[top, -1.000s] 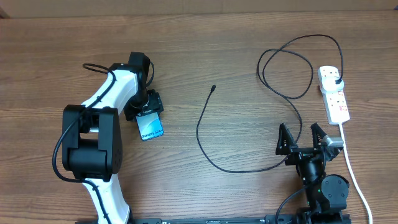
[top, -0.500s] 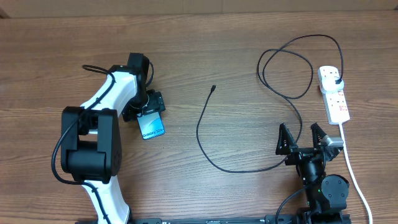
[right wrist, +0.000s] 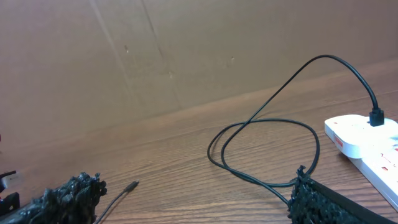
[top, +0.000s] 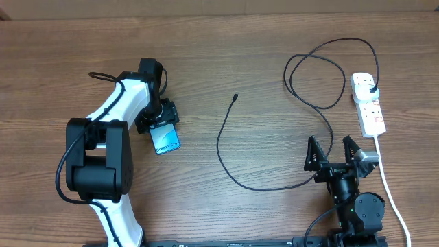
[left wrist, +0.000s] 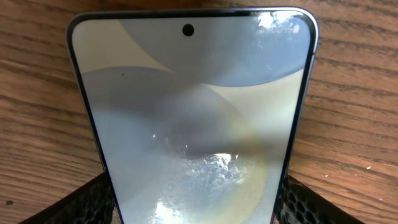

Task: Plug charger to phone and switch on socket
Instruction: 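Lift the phone with the left gripper and tilt it upright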

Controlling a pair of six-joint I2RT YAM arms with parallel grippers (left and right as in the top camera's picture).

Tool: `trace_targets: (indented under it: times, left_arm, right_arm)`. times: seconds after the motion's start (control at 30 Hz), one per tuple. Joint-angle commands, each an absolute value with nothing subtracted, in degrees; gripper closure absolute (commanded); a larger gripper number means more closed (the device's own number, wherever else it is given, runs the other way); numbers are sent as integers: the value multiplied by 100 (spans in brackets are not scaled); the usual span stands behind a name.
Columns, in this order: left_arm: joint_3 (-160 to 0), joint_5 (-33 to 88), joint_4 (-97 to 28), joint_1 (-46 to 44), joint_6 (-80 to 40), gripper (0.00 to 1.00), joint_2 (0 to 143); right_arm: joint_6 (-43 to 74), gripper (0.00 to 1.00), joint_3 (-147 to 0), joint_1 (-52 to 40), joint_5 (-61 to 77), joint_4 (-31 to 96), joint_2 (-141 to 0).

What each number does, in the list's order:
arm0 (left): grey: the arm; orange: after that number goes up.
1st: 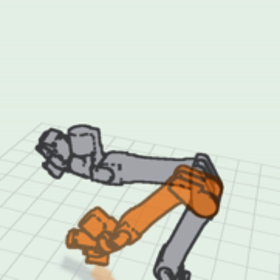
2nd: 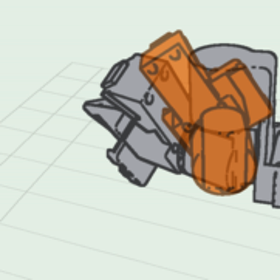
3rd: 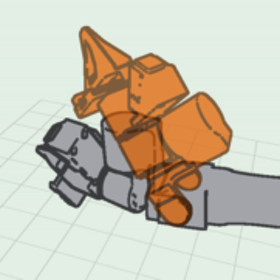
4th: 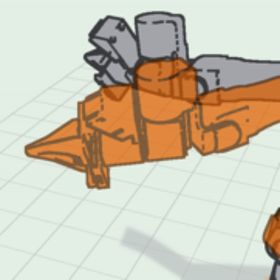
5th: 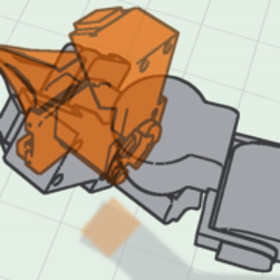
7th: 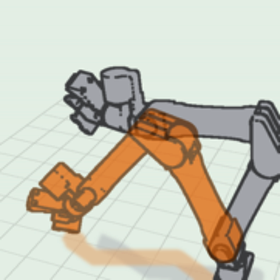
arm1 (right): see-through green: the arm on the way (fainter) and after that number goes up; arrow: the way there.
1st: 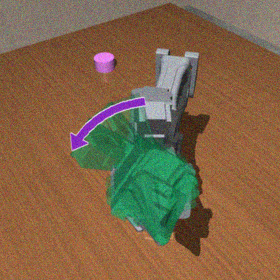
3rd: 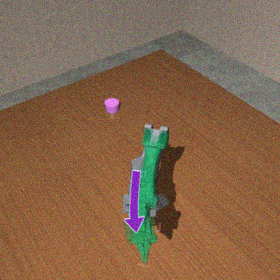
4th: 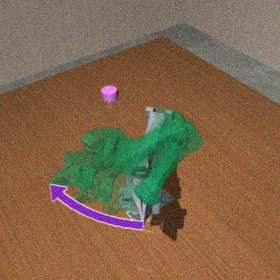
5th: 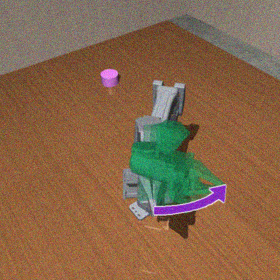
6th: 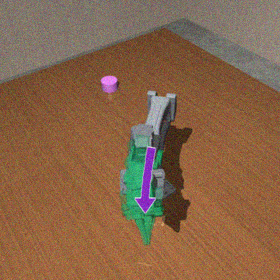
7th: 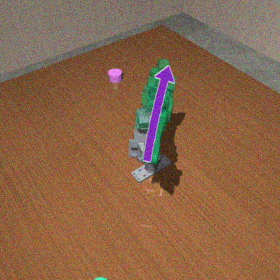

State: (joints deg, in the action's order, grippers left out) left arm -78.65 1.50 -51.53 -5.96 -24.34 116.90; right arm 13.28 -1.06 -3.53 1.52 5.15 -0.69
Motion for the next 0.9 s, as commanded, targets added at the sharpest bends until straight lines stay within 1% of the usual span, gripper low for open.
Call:
trace_targets:
  times: [0.0,0.23,0.43,0.47,0.63,0.67,0.77,0.87]
  left_arm:
    - [-7822,860,-5199,-600,-2327,28,12182]
    - [-8899,987,-6195,-602,-2335,28,12182]
    - [-9843,1540,-7126,-602,-2335,28,12182]
    - [-9937,1693,-7216,-604,-2333,28,12182]
    - [-10090,3367,-7365,-602,-2333,28,12182]
    - [-10088,3892,-7369,-602,-2333,28,12182]
    - [-10090,4486,-7373,-602,-2335,28,12182]
    - [-10088,4755,-7371,-602,-2335,29,12182]
  right_arm:
    - [1328,0,-45,-401,154,478,-23]
    - [1330,0,-45,-401,156,475,-23]
    - [1330,0,-45,-401,154,475,-23]
    - [1330,0,-45,-401,156,475,-23]
    - [1330,0,-45,-401,156,475,-23]
    - [1330,0,-45,-401,154,475,-23]
    - [1330,0,-45,-401,156,478,-23]
    - [1330,0,-45,-401,156,475,-23]
